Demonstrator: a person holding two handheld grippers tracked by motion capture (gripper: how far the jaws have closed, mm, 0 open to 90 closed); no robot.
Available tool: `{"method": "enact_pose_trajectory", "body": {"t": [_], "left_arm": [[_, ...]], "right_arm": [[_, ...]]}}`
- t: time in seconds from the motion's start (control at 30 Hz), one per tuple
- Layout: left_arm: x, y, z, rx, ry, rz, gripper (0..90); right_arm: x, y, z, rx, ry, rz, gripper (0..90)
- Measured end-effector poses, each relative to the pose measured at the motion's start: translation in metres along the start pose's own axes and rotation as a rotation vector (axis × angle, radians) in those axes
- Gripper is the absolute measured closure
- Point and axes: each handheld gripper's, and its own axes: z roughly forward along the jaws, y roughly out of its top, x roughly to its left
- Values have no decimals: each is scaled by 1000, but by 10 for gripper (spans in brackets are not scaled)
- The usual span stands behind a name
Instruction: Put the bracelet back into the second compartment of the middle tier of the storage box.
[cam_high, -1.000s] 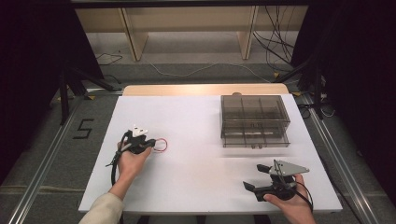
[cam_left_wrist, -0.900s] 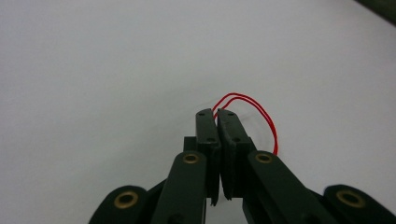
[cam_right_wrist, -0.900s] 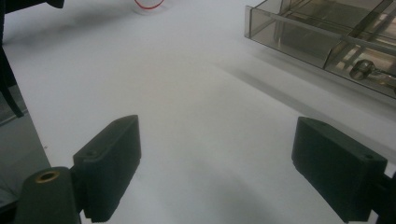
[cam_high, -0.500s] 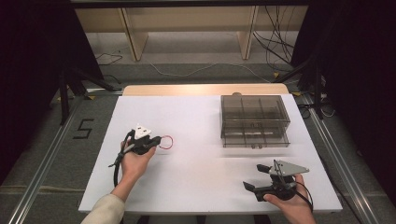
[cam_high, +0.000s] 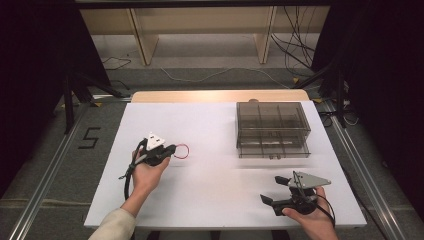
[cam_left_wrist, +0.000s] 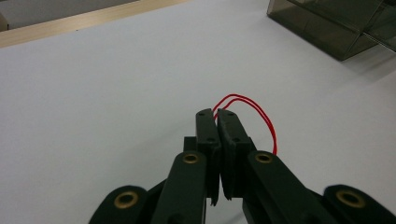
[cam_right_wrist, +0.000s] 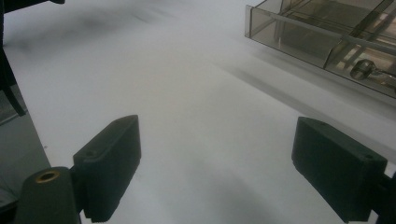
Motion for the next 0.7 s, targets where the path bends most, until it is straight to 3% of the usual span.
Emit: {"method": "enact_pose_trajectory", "body": {"t": [0.7], "left_arm": [[-18, 11, 0, -45, -39, 19, 877]], "right_arm": [[0, 0, 0, 2, 0, -1, 165]]}}
